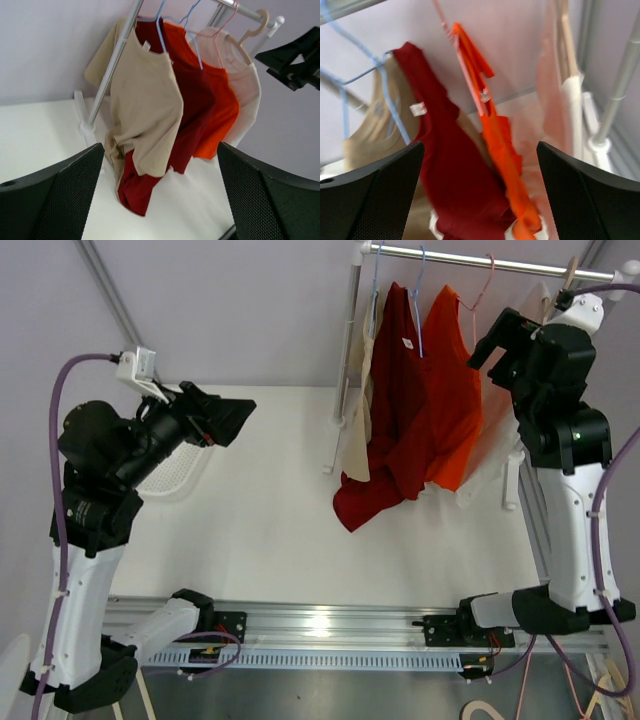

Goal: Remove the t-shirt from the hanger

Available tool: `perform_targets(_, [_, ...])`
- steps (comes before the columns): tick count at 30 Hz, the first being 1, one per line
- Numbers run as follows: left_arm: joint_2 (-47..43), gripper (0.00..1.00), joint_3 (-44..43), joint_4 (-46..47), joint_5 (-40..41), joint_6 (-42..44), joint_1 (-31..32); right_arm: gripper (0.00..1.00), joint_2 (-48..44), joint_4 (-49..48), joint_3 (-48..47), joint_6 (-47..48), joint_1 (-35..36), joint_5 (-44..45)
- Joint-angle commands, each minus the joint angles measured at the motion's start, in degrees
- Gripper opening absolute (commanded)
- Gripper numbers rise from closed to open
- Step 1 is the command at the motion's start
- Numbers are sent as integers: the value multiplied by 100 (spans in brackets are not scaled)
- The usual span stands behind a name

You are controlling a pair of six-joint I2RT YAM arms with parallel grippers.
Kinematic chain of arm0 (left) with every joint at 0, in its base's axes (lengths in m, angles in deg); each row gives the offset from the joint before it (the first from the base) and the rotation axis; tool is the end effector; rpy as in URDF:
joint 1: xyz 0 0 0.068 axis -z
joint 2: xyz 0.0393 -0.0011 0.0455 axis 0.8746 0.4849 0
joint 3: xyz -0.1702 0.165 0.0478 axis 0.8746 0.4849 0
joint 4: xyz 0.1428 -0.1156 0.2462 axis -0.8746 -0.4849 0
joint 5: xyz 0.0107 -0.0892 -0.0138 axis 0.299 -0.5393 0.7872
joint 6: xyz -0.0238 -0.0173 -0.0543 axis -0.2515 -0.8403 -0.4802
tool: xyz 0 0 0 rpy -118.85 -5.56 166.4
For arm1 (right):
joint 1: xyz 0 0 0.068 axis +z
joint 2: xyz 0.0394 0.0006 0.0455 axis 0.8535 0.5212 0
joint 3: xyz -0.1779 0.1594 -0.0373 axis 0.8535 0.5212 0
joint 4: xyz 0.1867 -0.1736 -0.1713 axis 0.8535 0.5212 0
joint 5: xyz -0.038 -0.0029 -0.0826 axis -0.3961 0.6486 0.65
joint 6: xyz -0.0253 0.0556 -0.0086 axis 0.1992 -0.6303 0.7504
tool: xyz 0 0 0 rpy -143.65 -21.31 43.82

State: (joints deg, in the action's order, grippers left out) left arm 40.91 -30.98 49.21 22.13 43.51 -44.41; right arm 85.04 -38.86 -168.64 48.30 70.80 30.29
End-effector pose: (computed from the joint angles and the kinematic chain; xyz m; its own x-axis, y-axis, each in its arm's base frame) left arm 0.1962 -0.0725 0.5137 -0.2283 -0.3804 -0.8962 0.4998 0.7442 -0.4432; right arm 0.2742 0.0423 0.5465 -0.0808 0.2907 -0.9534 0.1885 0.9437 0.2718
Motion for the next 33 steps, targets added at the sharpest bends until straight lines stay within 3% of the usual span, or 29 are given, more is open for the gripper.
perform_targets(1, [511, 100, -978, -429, 213, 476, 301, 99, 436, 435, -862, 584, -113, 775])
perform_targets(4, [827, 100, -1294, -517, 416, 582, 513, 91, 971, 759, -1571, 663, -280, 783])
perform_targets(8, [1179, 100, -1549, -561, 556, 696, 759, 90, 1754, 1235, -2497, 838, -412, 1143])
perform_targets(13, [1610, 99, -2121, -719, 707, 1013, 1128, 91, 2001, 912, -2524, 1006, -754, 1022])
perform_targets(22, [1813, 99, -2332, -596, 680, 1364, 1163, 91, 2326, 709, -2524, 1086, -1290, 565])
perform_targets(33, [1796, 99, -2218, -421, 768, 1523, 1163, 76, 2783, 524, -2822, 1121, -1537, 335])
